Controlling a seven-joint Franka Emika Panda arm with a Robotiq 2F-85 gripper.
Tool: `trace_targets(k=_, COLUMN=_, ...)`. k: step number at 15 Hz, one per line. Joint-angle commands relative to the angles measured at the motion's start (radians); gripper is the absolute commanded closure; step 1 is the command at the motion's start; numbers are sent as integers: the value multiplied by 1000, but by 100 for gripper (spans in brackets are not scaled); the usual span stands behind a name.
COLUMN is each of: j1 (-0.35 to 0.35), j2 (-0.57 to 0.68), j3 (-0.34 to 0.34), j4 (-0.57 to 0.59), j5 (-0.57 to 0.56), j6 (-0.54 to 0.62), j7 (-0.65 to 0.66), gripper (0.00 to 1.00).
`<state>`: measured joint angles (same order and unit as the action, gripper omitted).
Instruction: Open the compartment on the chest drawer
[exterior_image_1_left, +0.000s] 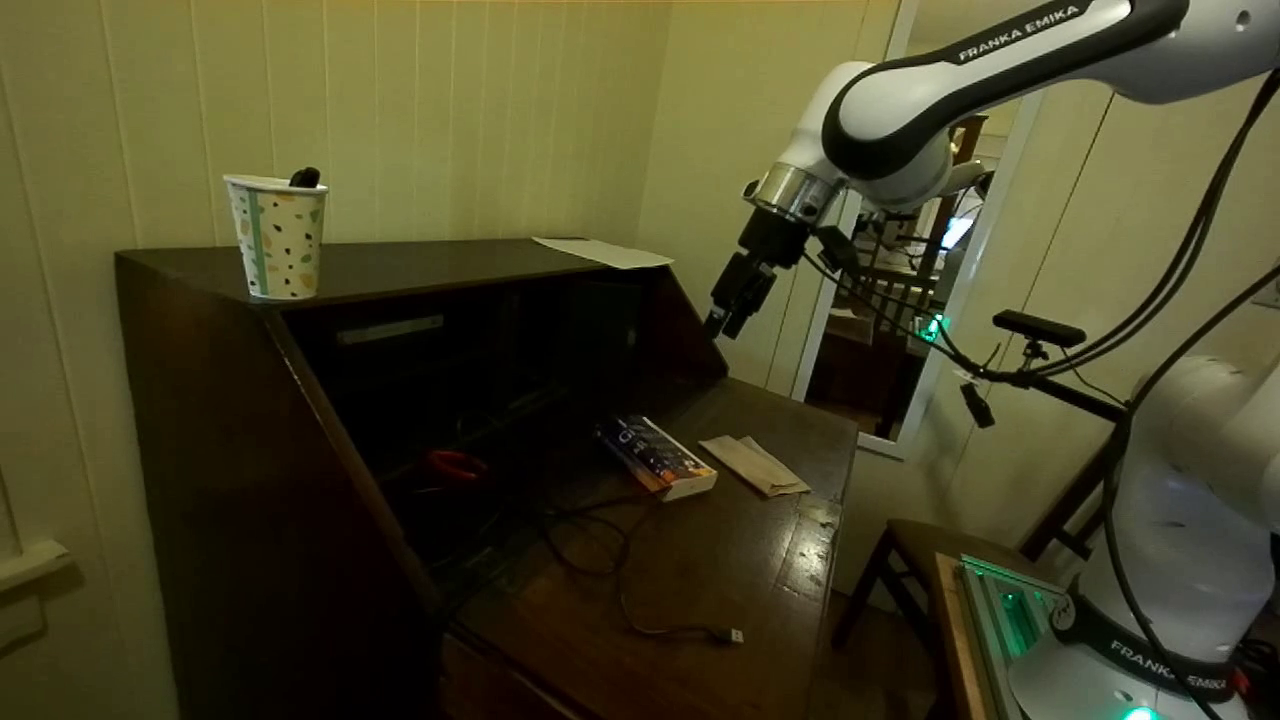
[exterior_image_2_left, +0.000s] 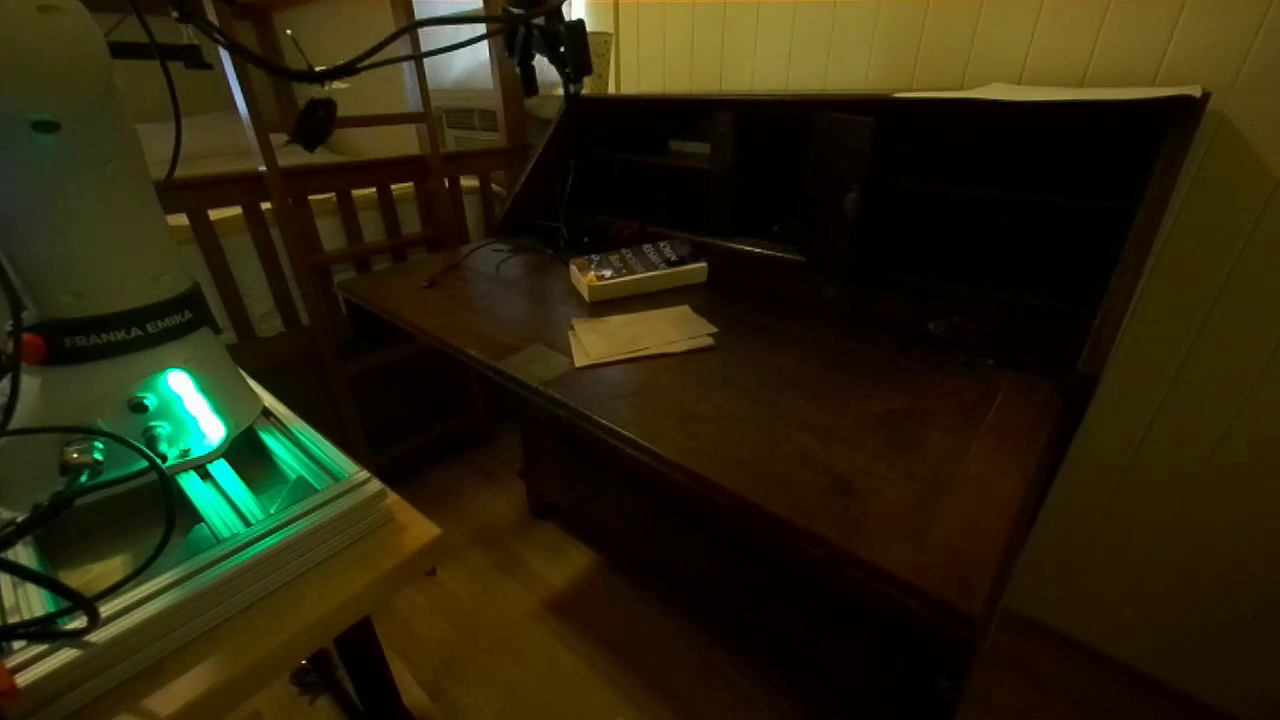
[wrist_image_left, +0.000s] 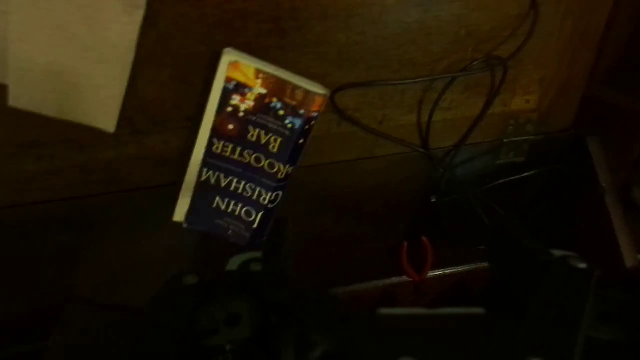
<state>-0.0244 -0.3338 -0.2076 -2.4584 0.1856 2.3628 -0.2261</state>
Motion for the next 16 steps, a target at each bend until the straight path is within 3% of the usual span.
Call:
trace_targets(k=1, j1=-60, j2=37, j3=-63, j4=82, j5=-86, j6=-13, j7=-193, gripper=0)
trace_targets(k=4, j1=-81, j2=54, j3=-148, j4=160, j5=-115, j6=-64, j7=-436, gripper=0)
trace_targets(k=7, j1=-95, j2=104, j3=-242, j4=292, j5=-34, j6=-116, j7=-620, gripper=0)
trace_targets(k=8, j1=-97, j2=133, j3=-269, j4=350, j5=36, j6=-150, j7=-628, gripper=0)
trace_targets(k=9, j1=-118, j2=60, j3=-211, j4=231, j5=-33, j6=-85, j7=-569, gripper=0)
trace_targets(k=16, j1=-128, j2=70, j3=-200, j4=239, j5=-23, j6=-96, j7=-577, gripper=0)
